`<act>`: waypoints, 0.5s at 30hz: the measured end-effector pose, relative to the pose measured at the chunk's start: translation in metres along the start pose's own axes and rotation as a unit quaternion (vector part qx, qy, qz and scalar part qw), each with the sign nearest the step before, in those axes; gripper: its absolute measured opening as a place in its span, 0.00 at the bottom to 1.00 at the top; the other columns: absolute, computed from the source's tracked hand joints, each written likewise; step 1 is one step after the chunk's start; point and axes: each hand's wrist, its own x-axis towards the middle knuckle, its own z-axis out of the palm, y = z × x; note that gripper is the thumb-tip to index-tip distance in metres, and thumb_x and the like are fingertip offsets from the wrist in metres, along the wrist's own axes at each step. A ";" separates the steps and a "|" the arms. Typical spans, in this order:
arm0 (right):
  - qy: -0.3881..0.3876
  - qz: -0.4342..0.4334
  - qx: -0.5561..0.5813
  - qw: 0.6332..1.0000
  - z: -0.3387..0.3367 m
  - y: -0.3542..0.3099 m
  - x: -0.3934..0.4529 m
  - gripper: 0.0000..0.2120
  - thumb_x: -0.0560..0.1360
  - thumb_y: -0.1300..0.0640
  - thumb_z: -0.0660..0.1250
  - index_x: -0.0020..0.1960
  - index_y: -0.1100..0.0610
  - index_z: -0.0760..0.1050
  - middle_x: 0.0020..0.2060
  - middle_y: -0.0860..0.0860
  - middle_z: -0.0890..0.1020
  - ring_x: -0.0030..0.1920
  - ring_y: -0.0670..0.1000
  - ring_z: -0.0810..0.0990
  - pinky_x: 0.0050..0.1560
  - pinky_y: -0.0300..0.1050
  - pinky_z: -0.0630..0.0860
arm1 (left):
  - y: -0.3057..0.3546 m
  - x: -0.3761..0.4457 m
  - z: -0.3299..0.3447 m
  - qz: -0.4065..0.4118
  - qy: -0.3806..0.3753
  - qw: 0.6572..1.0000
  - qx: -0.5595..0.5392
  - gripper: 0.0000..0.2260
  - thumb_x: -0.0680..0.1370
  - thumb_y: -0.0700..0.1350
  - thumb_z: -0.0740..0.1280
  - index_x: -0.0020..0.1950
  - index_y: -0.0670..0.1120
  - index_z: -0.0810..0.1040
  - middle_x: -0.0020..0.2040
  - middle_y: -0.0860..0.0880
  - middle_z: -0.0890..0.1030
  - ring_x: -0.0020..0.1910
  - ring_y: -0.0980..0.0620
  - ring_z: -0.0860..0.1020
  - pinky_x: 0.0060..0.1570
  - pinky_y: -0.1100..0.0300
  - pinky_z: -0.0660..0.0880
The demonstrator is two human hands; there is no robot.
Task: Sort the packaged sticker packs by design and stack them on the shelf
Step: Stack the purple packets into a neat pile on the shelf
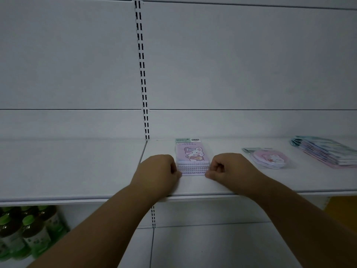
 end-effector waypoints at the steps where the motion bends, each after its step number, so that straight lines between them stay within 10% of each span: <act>1: 0.001 -0.003 0.000 1.000 0.000 0.000 0.001 0.09 0.71 0.49 0.73 0.39 0.55 0.79 0.33 0.48 0.79 0.33 0.43 0.71 0.37 0.39 0.68 | 0.000 0.000 0.000 0.004 0.004 1.000 0.002 0.08 0.77 0.54 0.66 0.43 0.51 0.76 0.42 0.53 0.80 0.43 0.53 0.76 0.42 0.61 0.69; 15: 0.012 -0.008 -0.017 1.000 0.001 -0.001 0.002 0.10 0.72 0.49 0.72 0.40 0.56 0.80 0.32 0.45 0.76 0.33 0.42 0.71 0.35 0.35 0.67 | -0.002 0.003 0.006 0.014 0.012 1.000 0.012 0.09 0.77 0.53 0.65 0.46 0.49 0.79 0.44 0.51 0.81 0.44 0.51 0.77 0.43 0.59 0.72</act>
